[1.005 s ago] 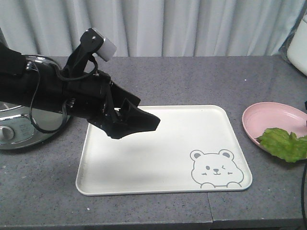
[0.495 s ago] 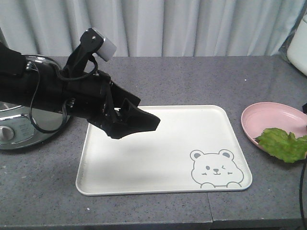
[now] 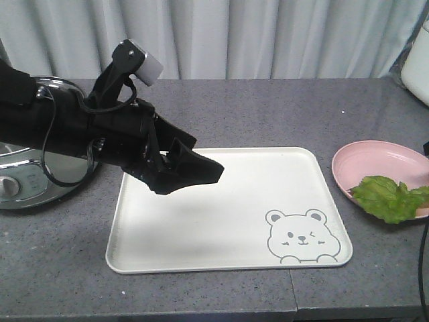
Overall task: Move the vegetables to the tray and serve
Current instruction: 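Lift the pink plate with the right gripper and move it over the tray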
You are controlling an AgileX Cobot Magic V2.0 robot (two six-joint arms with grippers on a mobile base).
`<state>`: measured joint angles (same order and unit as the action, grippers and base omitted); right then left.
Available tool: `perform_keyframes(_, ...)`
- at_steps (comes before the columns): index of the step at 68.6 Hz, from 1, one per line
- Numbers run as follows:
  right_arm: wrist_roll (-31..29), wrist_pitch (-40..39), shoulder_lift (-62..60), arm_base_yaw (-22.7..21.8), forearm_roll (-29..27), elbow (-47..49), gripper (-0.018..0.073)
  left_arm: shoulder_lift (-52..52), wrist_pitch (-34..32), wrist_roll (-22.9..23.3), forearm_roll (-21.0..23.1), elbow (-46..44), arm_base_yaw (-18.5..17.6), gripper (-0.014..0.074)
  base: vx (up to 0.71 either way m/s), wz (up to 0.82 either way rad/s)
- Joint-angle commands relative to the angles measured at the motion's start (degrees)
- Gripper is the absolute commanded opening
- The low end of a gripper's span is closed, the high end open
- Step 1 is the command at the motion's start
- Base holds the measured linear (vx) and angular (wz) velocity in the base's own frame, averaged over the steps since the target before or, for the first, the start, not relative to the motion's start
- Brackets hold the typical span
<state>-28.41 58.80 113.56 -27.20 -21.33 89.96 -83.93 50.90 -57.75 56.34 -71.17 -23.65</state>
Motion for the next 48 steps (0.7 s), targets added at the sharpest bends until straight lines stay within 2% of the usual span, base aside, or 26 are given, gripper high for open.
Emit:
perform_keyframes(1, 0.1, -1.0, -5.8, -0.3, -0.9, 1.7, -0.001, 2.0, -0.8, 0.2, 3.1, -1.7, 0.0, 0.0566, 0.0, 0.0)
perform_keyframes(21, 0.0, 0.6, -12.6, -0.3, -5.6, 1.7, -0.001, 2.0, -0.8, 0.2, 3.1, -1.7, 0.0, 0.0566, 0.0, 0.0)
perform_keyframes(34, -1.8, 2.5, -15.6, 0.1, -12.0, 1.7, -0.0008, 2.0, -0.8, 0.2, 3.1, -1.7, 0.0, 0.0566, 0.0, 0.0)
perform_keyframes(40, -2.4, 3.6, -15.9, 2.1, -14.3, 1.6, -0.0006, 2.0, -0.8, 0.2, 3.1, -1.7, 0.0, 0.0566, 0.0, 0.0)
perform_keyframes(48, -2.2, 4.1, -15.8, 7.6, -13.1, 1.6, -0.0006, 2.0, -0.8, 0.2, 3.1, -1.7, 0.0, 0.0566, 0.0, 0.0)
